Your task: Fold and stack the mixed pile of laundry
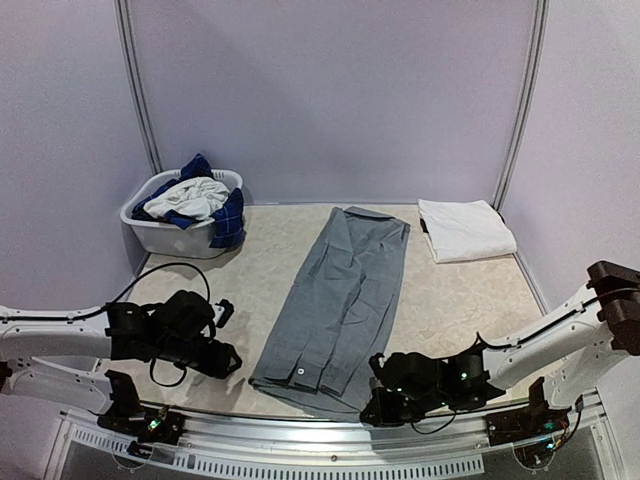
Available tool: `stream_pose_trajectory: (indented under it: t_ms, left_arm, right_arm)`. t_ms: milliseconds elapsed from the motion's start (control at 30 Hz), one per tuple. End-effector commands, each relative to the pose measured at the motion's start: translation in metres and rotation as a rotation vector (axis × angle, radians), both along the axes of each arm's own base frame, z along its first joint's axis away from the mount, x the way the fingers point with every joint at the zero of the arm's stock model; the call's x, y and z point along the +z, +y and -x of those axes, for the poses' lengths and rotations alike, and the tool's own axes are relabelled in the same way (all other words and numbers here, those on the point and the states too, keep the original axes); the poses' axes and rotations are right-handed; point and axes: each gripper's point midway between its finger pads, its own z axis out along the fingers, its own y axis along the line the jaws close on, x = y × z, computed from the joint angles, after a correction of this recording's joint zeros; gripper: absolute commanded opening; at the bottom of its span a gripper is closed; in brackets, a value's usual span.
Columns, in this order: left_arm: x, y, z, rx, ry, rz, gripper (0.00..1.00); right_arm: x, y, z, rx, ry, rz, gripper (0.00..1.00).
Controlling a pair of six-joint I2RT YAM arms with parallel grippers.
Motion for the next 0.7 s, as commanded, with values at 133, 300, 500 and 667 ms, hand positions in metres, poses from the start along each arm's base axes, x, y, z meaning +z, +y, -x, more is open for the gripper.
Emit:
stream_pose_trajectory:
  t_ms: [133, 300, 500, 667]
  left_arm:
    - [-0.007, -0.028, 0.035, -0.14, 0.106, 0.041, 0.55]
    - [-0.017, -0.037, 0.05, -0.187, 0.152, 0.008, 0.55]
    - [-0.019, -0.06, 0.052, -0.205, 0.148, 0.054, 0.56]
    - [-0.021, -0.072, 0.048, -0.203, 0.129, 0.057, 0.56]
  right_arm:
    - [-0.019, -0.064, 0.003, 0.011, -0.019, 0.155, 0.01]
    - [-0.012, -0.058, 0.002, 0.049, -0.047, 0.14, 0.01]
    - [-0.015, -0.054, -0.002, 0.055, -0.075, 0.141, 0.01]
    - [-0.02, -0.05, 0.004, 0.077, -0.045, 0.135, 0.02]
